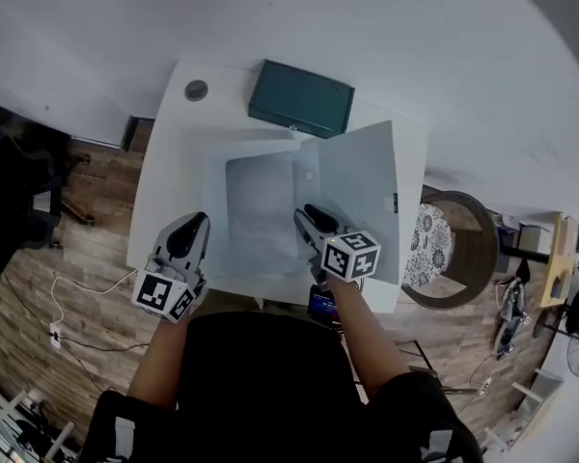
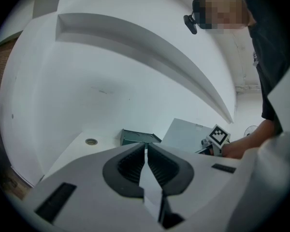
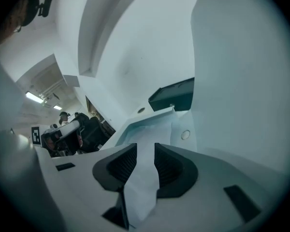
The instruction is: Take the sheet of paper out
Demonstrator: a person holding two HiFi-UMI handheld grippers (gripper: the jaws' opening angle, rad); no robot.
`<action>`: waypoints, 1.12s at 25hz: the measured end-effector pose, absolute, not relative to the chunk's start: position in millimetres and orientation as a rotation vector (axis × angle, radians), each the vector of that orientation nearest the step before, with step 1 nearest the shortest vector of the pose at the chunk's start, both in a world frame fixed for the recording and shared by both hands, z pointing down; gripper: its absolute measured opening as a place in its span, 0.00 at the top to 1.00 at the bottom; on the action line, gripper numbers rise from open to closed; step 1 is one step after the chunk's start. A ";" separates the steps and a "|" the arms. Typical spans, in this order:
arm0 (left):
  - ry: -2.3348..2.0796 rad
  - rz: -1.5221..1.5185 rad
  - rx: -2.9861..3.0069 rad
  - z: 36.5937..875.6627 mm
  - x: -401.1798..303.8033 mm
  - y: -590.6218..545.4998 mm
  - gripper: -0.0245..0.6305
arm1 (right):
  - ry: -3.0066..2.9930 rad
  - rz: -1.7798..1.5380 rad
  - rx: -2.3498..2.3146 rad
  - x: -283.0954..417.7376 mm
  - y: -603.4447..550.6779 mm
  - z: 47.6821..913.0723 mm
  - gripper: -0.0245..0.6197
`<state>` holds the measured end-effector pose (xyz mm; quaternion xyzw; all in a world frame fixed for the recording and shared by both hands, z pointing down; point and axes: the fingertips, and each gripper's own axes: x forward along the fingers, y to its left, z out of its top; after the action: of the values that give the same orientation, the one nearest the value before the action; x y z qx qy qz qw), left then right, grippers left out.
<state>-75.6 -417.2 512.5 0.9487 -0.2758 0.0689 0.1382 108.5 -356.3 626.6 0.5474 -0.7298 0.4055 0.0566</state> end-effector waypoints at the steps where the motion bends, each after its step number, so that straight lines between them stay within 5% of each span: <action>1: -0.787 0.198 2.740 515.2 -75.4 -420.7 0.96 | -2.190 1.270 1.648 109.1 -358.9 634.9 0.77; 20: -0.685 0.191 2.675 548.4 -69.7 -431.6 0.96 | -1.905 1.606 1.414 106.6 -388.2 709.3 0.78; 28: -0.713 0.189 2.665 549.6 -70.8 -436.7 0.96 | -1.925 1.720 1.292 93.5 -388.1 715.8 0.94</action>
<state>-70.8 -436.7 549.6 0.9468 -0.2532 0.0671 0.1869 93.5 -388.1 715.8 0.4438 -0.6615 0.5910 0.1272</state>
